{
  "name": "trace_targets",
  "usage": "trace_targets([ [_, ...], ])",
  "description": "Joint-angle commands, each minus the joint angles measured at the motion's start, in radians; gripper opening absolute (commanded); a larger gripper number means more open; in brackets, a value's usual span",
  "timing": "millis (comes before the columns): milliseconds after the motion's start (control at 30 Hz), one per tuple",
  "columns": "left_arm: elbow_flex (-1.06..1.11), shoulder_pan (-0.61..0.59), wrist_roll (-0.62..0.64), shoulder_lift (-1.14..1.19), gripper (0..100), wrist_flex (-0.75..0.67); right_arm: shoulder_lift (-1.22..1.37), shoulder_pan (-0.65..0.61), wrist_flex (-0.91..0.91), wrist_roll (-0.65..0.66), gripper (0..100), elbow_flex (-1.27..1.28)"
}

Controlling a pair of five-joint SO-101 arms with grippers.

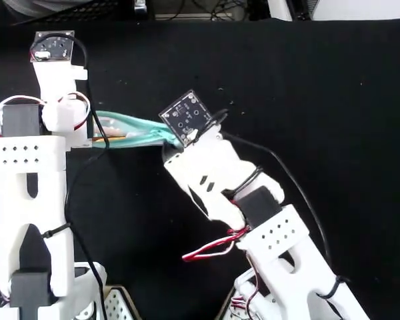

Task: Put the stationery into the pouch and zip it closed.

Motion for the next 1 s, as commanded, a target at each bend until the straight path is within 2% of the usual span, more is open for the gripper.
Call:
trace_targets([
  [0, 0.007, -0.015, 0.000, -0.008, 3, -0.011, 0.002, -0.006, -0.057, -0.011, 21.9, -0.007],
  [133, 0.007, -0.013, 0.000, -0.008, 3, -0.011, 0.002, -0.015, -0.052, -0.006, 17.8, -0.007],
  [233, 0.007, -0.010, 0.000, -0.008, 3, -0.011, -0.005, -0.011, -0.052, -0.003, 0.7, -0.013],
  [300, 0.002, -0.008, 0.000, -0.008, 3, -0.011, -0.005, -0.011, -0.052, -0.003, 2.8, -0.015],
  [467, -0.039, -0.008, 0.000, -0.008, 3, -0.041, -0.047, -0.009, -0.041, 0.000, 1.1, -0.021],
  [667, -0.067, -0.012, -0.002, -0.009, 3, -0.117, -0.208, -0.009, 0.046, 0.098, 1.1, -0.024],
  [967, -0.160, -0.016, -0.005, -0.009, 3, -0.107, -0.314, -0.009, 0.132, 0.118, 1.1, -0.024],
])
